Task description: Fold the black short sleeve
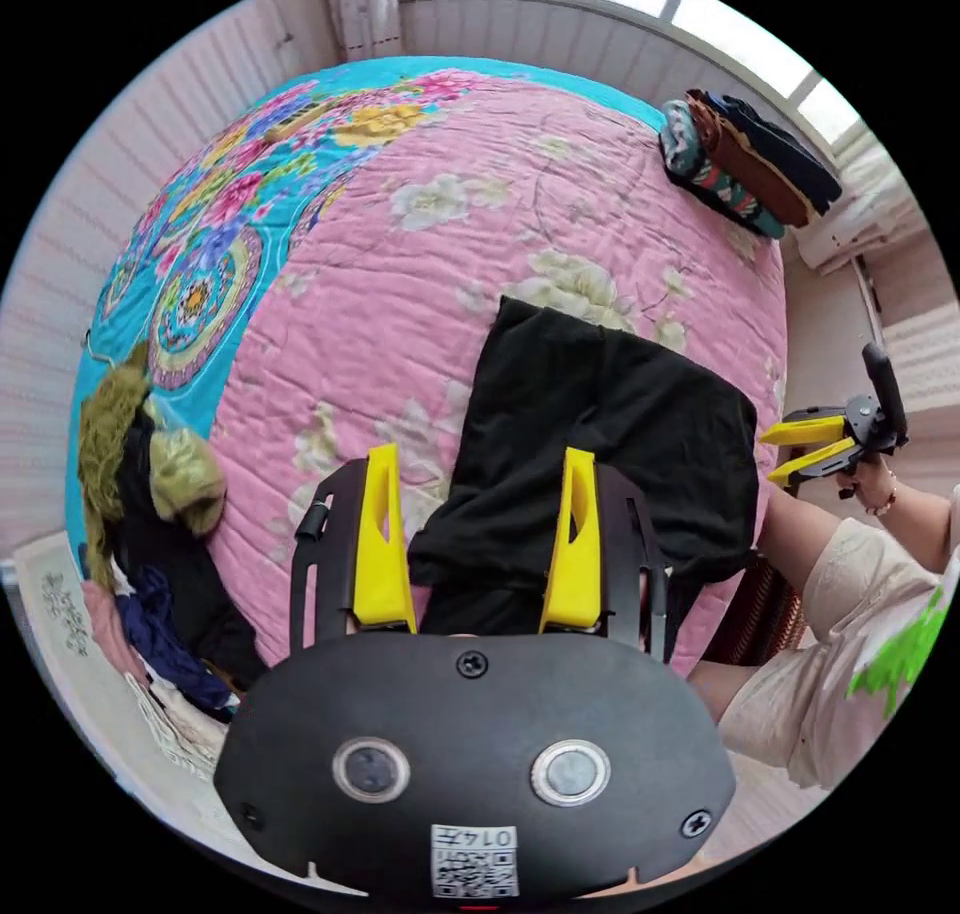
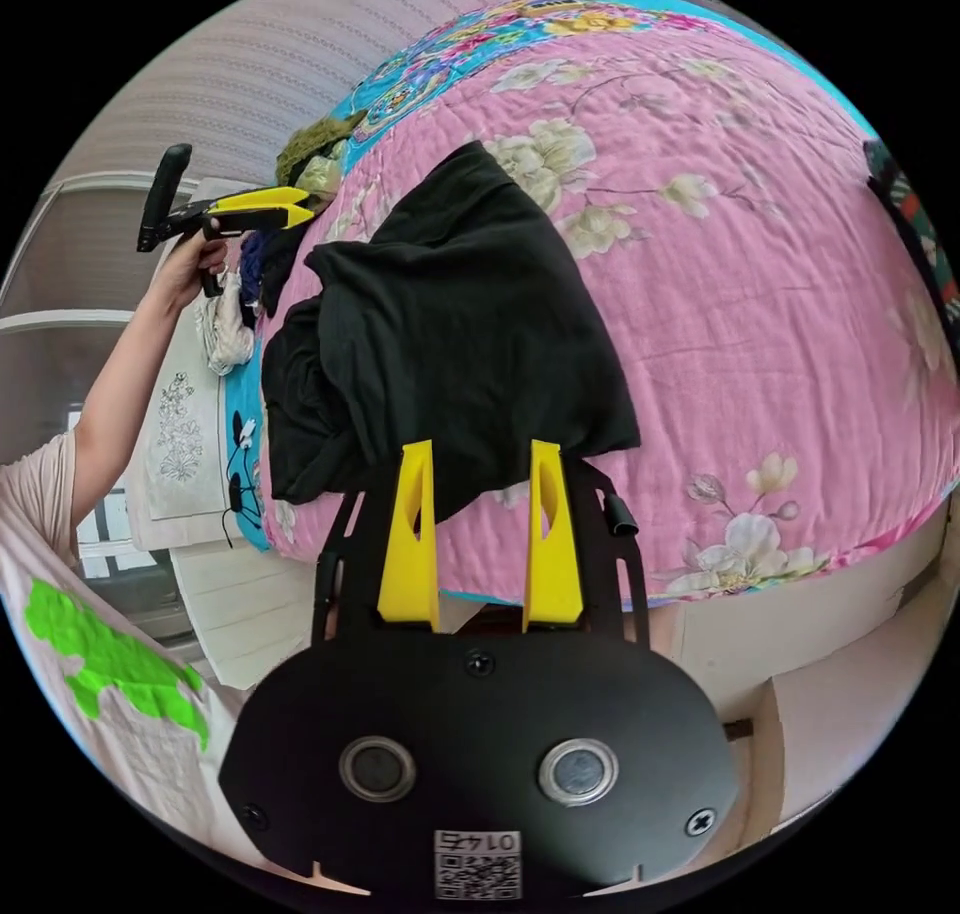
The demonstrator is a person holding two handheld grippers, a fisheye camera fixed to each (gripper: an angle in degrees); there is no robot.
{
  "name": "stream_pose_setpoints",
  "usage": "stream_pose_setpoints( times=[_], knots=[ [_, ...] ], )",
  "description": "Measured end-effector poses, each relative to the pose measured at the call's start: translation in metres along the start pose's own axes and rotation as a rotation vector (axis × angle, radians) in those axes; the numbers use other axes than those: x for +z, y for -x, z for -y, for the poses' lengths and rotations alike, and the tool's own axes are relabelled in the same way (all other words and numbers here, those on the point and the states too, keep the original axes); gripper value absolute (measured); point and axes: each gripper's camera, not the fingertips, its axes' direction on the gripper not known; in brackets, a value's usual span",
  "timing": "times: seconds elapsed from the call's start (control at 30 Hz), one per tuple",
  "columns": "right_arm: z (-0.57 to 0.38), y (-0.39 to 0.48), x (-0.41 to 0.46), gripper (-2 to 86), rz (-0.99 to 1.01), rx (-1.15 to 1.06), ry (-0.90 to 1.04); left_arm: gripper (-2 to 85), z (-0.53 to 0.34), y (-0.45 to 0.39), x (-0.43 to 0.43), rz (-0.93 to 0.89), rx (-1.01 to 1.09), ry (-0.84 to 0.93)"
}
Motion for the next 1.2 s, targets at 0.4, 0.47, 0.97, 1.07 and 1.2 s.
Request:
stream_pose_setpoints(
  times=[0.4,0.47,0.97,1.07,1.2],
  knots=[
    [0.004,-0.052,0.004,13.5,0.047,0.149,-0.082,18.5,0.143,-0.047,0.102,-0.080,0.083,0.132],
    [0.007,-0.053,0.010,13.5,0.047,0.155,-0.075,18.2,0.148,-0.054,0.114,-0.060,0.101,0.140],
    [-0.010,-0.058,0.002,11.6,0.023,0.249,-0.122,16.3,0.169,-0.067,0.131,-0.057,0.118,0.115],
    [-0.008,-0.053,0.005,13.0,0.013,0.237,-0.105,16.5,0.171,-0.067,0.133,-0.051,0.115,0.121],
    [0.001,-0.034,0.010,15.6,-0.028,0.194,-0.085,16.8,0.171,-0.066,0.145,-0.095,0.087,0.144]
  ],
)
